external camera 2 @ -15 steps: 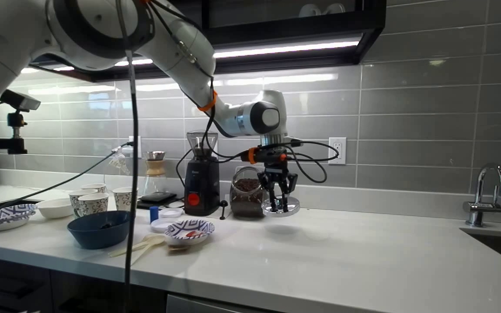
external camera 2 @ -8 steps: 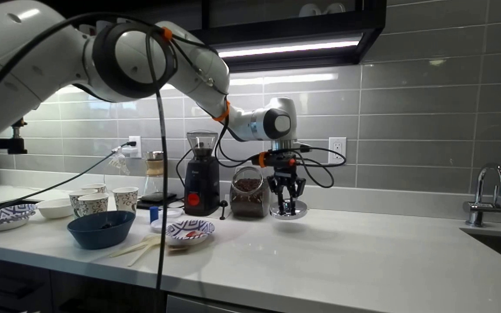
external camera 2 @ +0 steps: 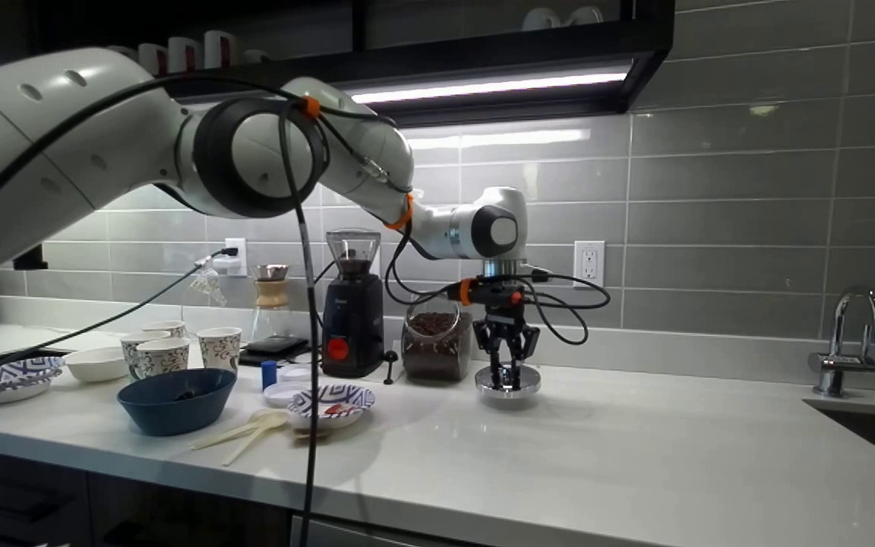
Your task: Remove the silver lid from the glass jar on the right and put it on the counter
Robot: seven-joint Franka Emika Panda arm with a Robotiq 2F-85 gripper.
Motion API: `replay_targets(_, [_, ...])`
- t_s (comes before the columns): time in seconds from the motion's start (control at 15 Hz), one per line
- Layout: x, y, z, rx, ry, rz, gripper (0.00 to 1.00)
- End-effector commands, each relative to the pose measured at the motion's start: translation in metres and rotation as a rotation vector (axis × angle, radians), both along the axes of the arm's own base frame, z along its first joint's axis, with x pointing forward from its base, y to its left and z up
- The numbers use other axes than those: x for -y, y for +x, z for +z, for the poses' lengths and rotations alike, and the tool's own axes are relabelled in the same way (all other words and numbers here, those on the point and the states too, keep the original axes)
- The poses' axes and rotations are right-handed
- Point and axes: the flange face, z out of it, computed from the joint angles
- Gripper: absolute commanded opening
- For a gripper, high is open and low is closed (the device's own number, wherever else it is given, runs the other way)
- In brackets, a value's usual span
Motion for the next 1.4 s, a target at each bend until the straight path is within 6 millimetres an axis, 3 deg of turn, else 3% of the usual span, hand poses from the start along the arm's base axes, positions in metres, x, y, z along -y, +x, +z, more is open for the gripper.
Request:
replay_targets(0.0, [-0.002, 0.008, -0.001, -0.022, 0.004, -0.03, 0.21])
replay_targets(0.73, [0.0, 0.015, -0.024, -0.043, 0.006, -0.046, 0.21])
replay_targets(1.33, [0.002, 0.017, -0.025, -0.046, 0.005, -0.046, 0.27])
